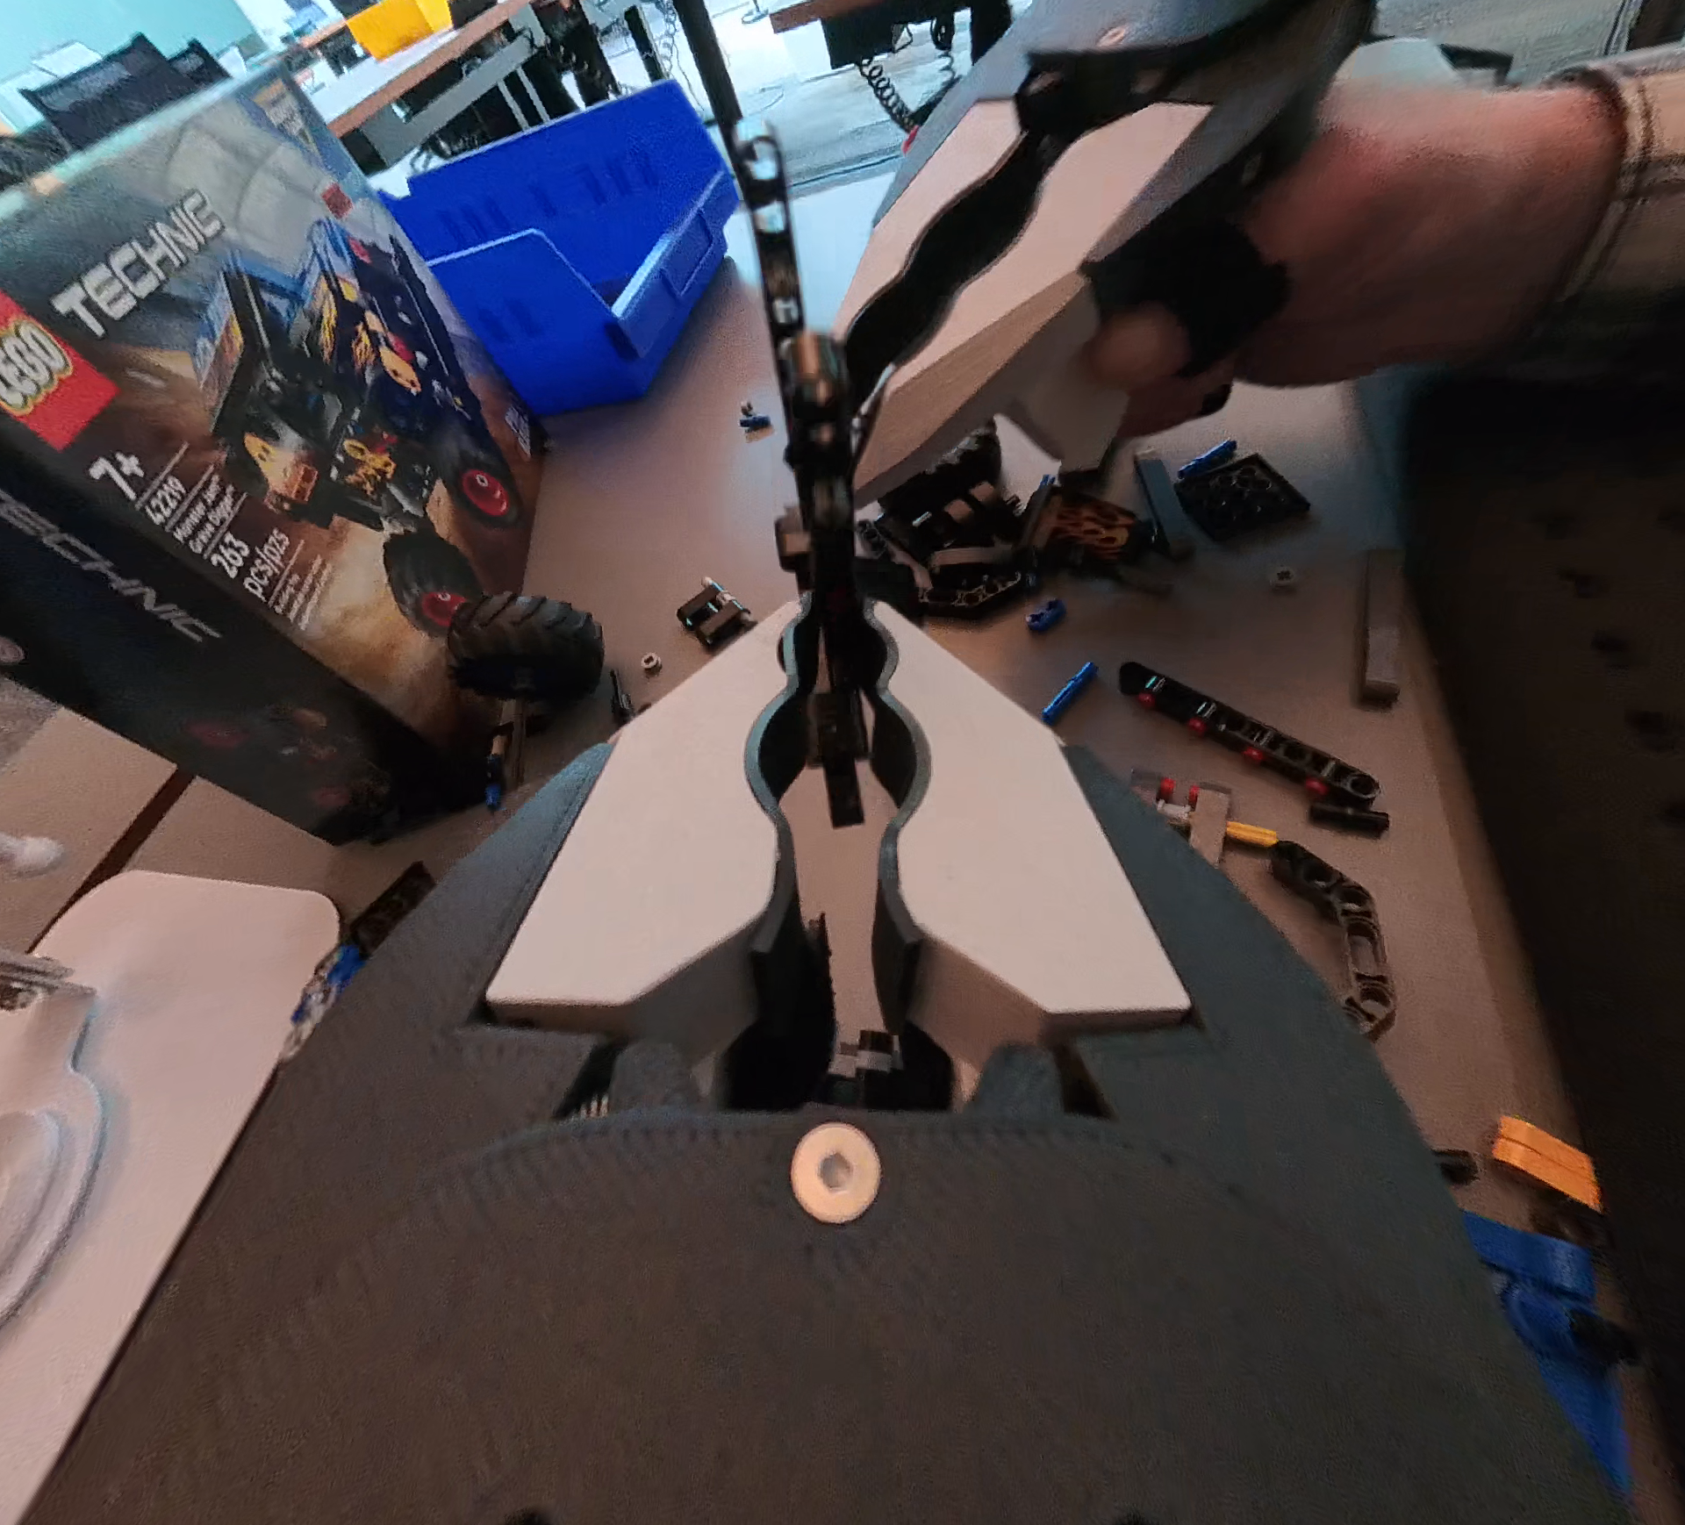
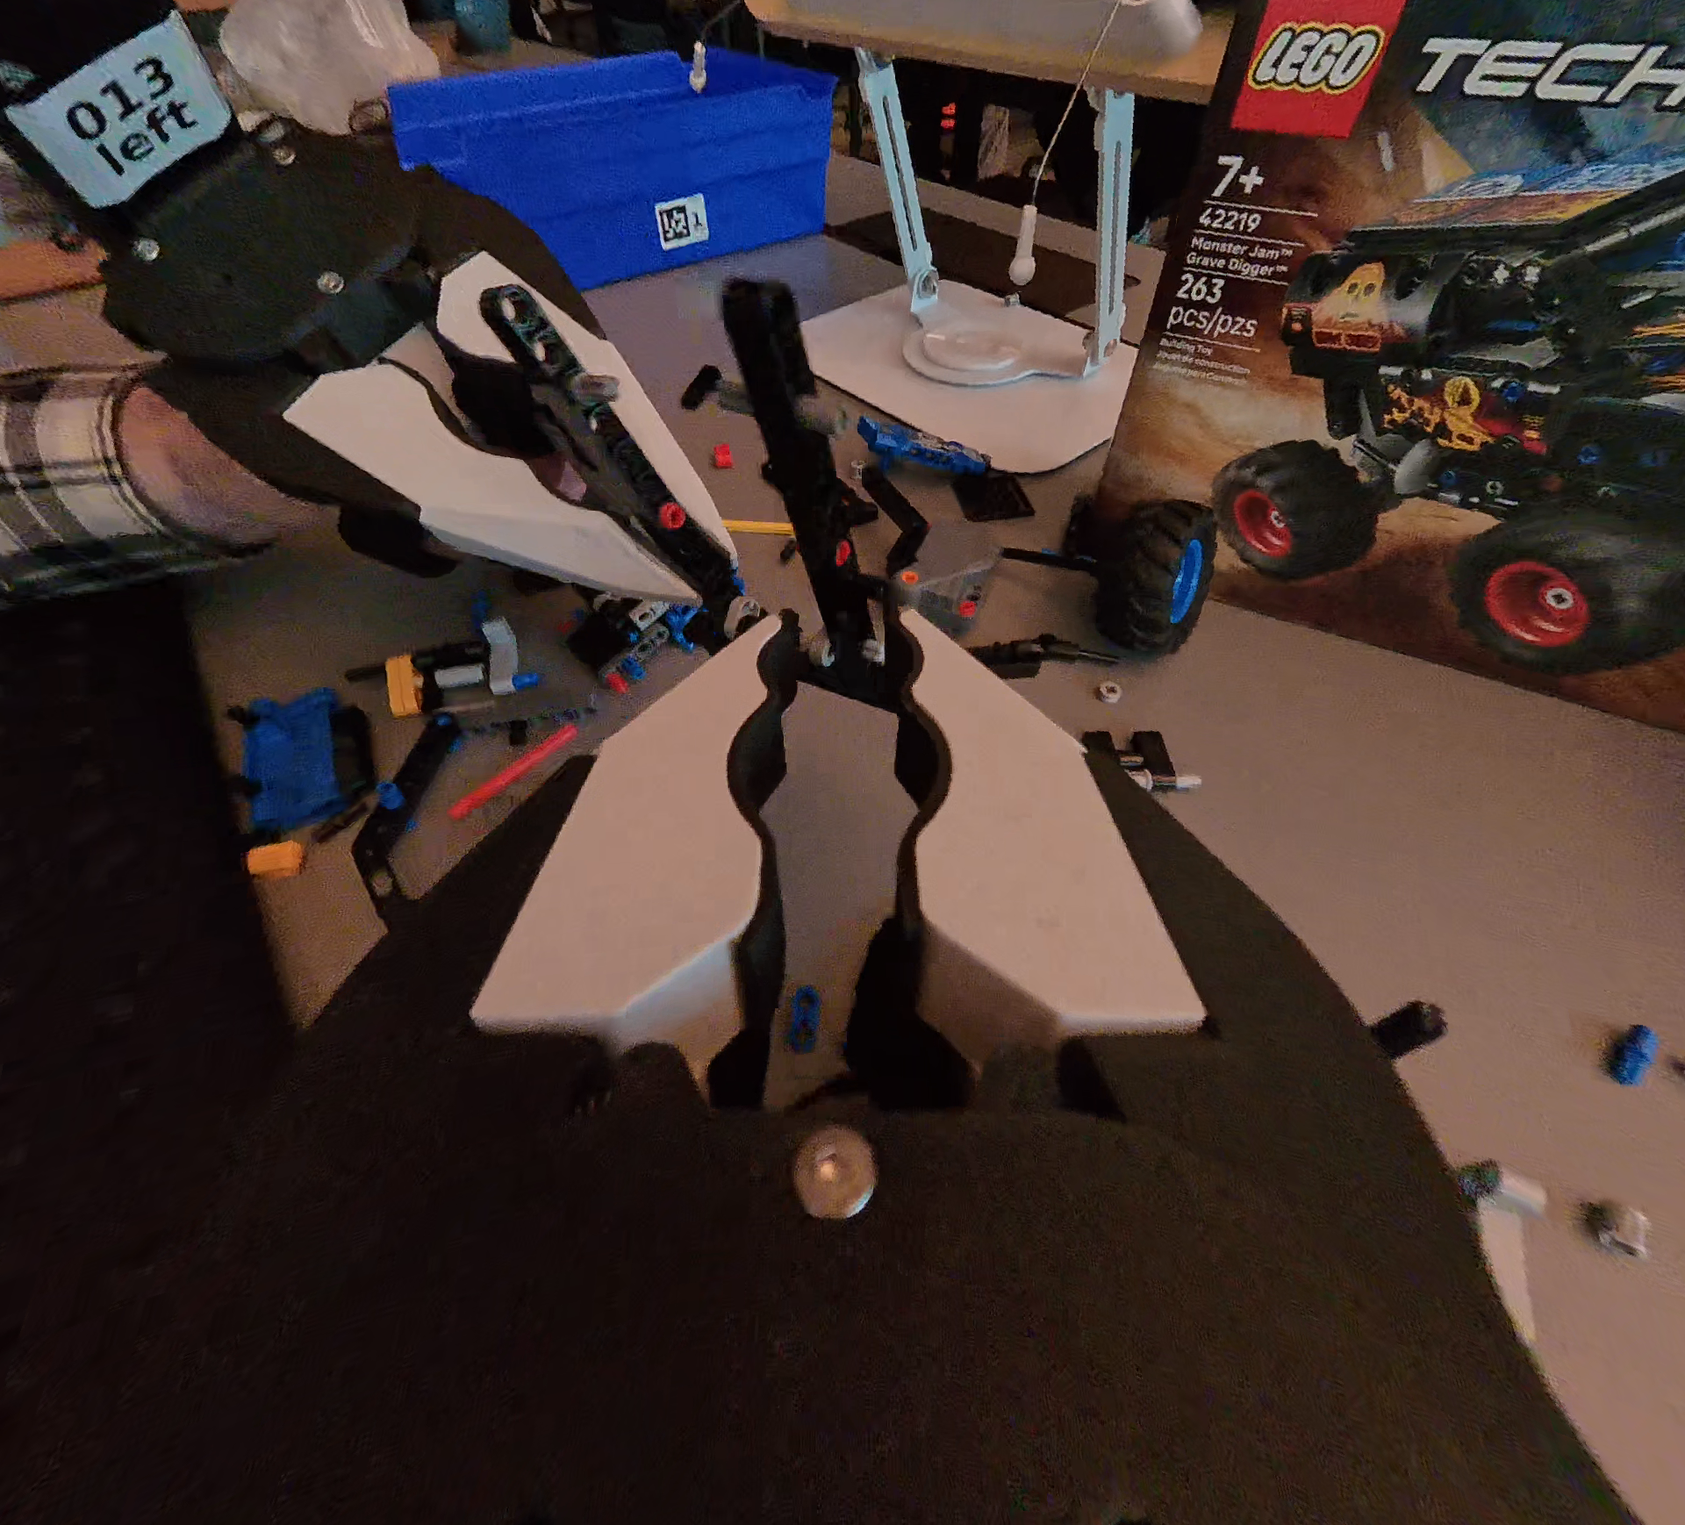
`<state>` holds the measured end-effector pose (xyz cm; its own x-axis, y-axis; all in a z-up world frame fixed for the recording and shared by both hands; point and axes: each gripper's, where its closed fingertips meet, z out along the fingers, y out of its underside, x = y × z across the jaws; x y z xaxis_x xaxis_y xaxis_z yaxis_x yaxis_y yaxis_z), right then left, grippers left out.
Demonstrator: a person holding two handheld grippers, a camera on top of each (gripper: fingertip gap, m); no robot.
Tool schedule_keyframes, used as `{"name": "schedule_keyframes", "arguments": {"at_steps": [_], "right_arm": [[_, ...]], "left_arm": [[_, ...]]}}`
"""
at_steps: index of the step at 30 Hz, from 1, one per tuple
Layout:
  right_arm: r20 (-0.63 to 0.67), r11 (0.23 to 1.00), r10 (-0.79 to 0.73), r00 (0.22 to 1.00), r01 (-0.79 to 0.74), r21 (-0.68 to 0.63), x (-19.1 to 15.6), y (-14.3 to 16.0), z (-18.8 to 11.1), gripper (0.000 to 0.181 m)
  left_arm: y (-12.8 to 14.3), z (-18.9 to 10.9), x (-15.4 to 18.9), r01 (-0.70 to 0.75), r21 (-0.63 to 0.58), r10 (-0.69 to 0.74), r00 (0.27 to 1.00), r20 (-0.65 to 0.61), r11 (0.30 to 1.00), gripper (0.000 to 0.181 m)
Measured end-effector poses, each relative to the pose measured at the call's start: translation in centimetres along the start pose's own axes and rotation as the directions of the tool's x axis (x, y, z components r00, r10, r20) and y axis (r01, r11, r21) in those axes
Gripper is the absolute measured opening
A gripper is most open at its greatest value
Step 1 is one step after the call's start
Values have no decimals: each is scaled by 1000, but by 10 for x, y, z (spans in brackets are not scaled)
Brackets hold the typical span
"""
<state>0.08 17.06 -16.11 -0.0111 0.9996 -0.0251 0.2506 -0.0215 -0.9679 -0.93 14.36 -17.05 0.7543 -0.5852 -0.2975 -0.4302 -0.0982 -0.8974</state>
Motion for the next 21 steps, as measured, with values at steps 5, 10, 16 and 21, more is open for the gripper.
{"name": "schedule_keyframes", "arguments": {"at_steps": [5, 10, 16, 21], "right_arm": [[-149, 980, -184, 972, 170, -99, 6, 10, -11, 21], [-109, 985, -148, 983, 136, -110, 1, 14, -8, 19], [-119, 972, -164, 979, 140, -188, -5, 24, 12, 27], [-136, 968, -167, 976, 137, -209, -4, 26, 9, 16]], "left_arm": [[2, 5, -5, 81, 0, -80, 997, 21, 997, 5], [-4, 4, -9, 179, 42, -180, 984, 16, 983, 5], [-9, 9, -9, 184, 46, -186, 981, 56, 982, 5], [-9, 8, -21, 212, 49, -217, 966, 138, 976, 5]]}}
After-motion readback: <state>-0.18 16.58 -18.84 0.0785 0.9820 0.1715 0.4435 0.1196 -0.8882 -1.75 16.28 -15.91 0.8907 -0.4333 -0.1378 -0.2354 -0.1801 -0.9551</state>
